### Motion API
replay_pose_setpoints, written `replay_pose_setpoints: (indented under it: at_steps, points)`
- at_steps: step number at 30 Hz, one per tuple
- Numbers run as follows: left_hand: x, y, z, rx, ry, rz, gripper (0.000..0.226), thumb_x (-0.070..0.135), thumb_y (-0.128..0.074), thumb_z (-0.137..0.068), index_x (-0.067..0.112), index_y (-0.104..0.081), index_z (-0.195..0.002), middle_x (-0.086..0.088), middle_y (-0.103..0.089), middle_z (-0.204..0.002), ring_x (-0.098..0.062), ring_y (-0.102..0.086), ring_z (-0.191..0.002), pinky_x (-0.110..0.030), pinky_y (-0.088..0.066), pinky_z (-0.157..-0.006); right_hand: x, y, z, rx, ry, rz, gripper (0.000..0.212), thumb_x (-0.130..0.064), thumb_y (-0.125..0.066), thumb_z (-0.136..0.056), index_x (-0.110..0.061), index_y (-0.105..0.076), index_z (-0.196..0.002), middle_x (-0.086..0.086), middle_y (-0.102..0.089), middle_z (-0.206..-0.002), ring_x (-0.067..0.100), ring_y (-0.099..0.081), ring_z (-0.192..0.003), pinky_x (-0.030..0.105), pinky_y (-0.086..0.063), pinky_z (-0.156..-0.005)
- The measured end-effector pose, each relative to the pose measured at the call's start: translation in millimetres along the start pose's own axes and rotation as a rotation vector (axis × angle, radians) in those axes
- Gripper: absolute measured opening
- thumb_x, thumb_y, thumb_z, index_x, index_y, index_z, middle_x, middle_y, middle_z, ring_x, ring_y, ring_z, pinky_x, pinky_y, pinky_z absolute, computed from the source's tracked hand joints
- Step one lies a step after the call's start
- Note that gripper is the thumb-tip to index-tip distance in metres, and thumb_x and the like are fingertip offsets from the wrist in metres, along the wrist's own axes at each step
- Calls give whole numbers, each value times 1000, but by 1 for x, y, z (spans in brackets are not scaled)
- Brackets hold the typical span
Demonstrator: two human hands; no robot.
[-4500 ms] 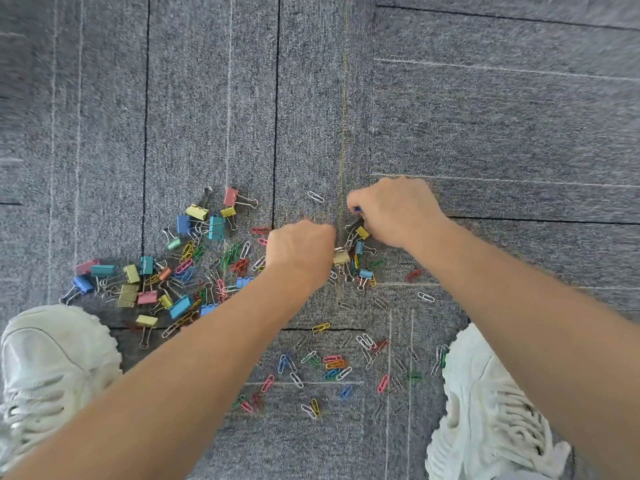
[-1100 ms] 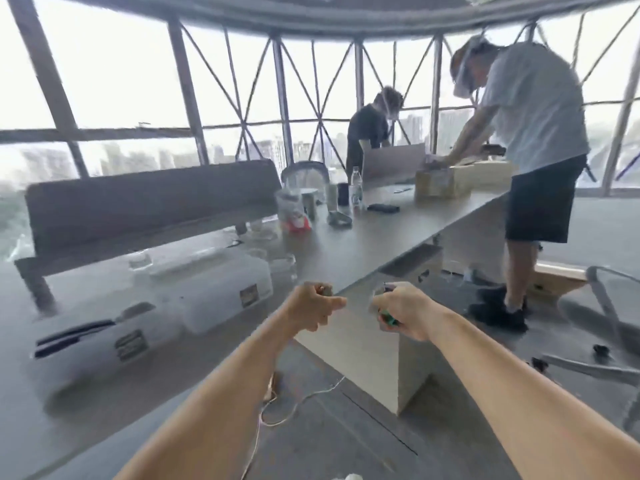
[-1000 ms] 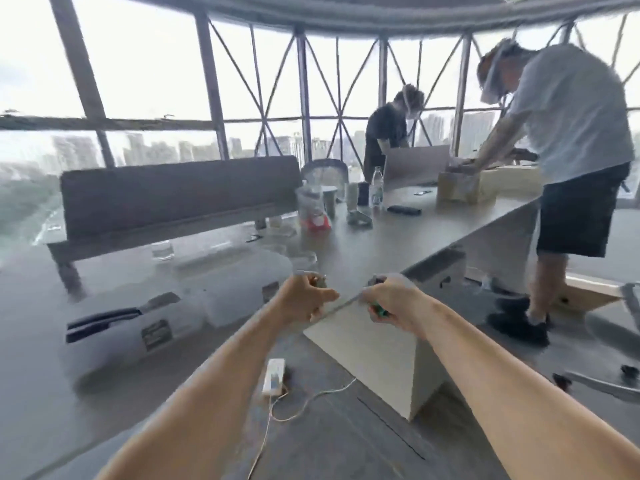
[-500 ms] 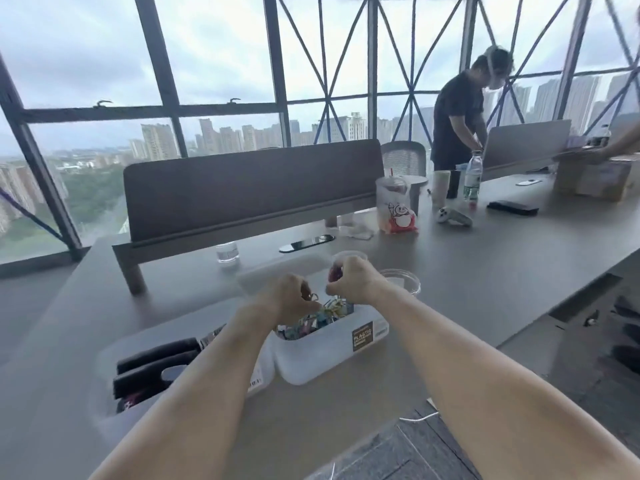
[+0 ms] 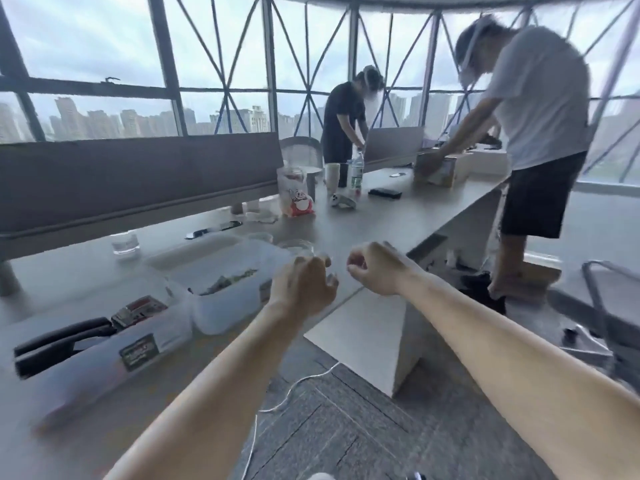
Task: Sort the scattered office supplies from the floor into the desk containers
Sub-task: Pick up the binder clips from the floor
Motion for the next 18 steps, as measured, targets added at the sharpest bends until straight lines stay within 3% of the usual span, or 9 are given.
replay_pose_setpoints:
  at_steps: [3, 6, 9, 14, 18]
  points:
    - [102, -40, 42, -131, -139, 31, 26, 28, -52, -91, 16, -66, -109, -13, -67, -111, -34, -65, -98, -35, -52, -79, 68, 20, 105, 14, -155, 55, 20, -25, -56, -95, -13, -69, -106, 4, -70, -101, 20, -64, -92, 27, -46, -77]
    - [185, -87, 91, -260, -244, 66, 16, 27, -51, -86, 22, -66, -90, -9, -70, -97, -32, -65, -86, -34, -53, -71, 139, 37, 225, -4, -341, 111, 17, -30, -58, -95, -20, -68, -104, -1, -66, -98, 19, -62, -89, 28, -46, -77]
    - [257, -141, 149, -429, -355, 54, 18, 36, -55, -84, 27, -69, -92, -4, -70, -98, -31, -66, -89, -35, -56, -78, 205, 45, 350, -76, -564, 141, 13, -31, -56, -95, -25, -67, -99, 0, -65, -102, 22, -63, -90, 37, -54, -81]
    - [337, -234, 224, -645, -498, -37, 21, 37, -56, -89, 27, -68, -104, -2, -67, -110, -28, -64, -98, -35, -53, -83, 295, 25, 511, -59, -869, 128, 15, -25, -53, -90, -35, -63, -83, -2, -67, -103, 23, -62, -90, 38, -55, -79]
    - [376, -308, 258, -745, -510, -66, 22, 31, -56, -88, 22, -68, -104, -4, -67, -112, -28, -64, -100, -33, -51, -80, 350, -2, 566, 40, -1034, 80, 15, -22, -53, -92, -30, -66, -91, 2, -70, -99, 25, -63, -85, 38, -57, -76]
Point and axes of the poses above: each hand's wrist, its own z-axis away from the middle knuckle, its own y-axis out of the back of the hand, x = y × z, the point moved 6 cm from there along -z, towards the middle knuckle
